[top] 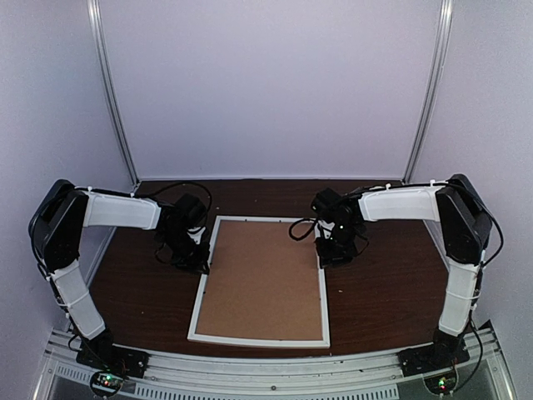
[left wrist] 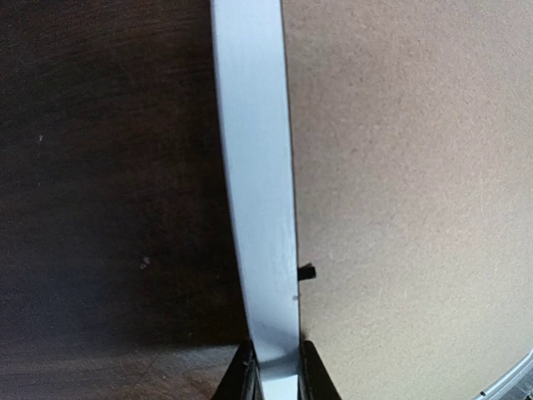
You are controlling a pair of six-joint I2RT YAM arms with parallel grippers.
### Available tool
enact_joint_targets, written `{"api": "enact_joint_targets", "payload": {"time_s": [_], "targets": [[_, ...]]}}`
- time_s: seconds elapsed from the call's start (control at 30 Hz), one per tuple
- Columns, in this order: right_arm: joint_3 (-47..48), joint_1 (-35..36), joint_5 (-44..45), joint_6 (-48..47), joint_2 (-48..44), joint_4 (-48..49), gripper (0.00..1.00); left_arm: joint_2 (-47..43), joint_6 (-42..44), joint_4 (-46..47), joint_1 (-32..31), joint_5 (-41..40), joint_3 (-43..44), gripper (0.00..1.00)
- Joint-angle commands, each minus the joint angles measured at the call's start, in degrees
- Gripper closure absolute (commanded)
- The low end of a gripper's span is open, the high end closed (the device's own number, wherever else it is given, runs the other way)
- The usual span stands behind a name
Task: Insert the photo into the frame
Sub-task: Press the fastener onto the backboard.
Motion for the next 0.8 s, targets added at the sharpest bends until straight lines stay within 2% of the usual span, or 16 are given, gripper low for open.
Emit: {"api": "enact_joint_targets", "payload": {"time_s": [0.0, 0.77], "targets": [[-0.4, 0.0, 1.1, 0.6, -0.9, -0.8, 0.61, 1.8, 1.0, -0.2, -1.6, 2.5, -0.9, 1.00], [1.3, 3.7, 0.4, 2.3, 3.3, -0.2, 0.62, 2.0, 1.1, 0.2, -1.6, 2.8, -1.2, 1.00]]}}
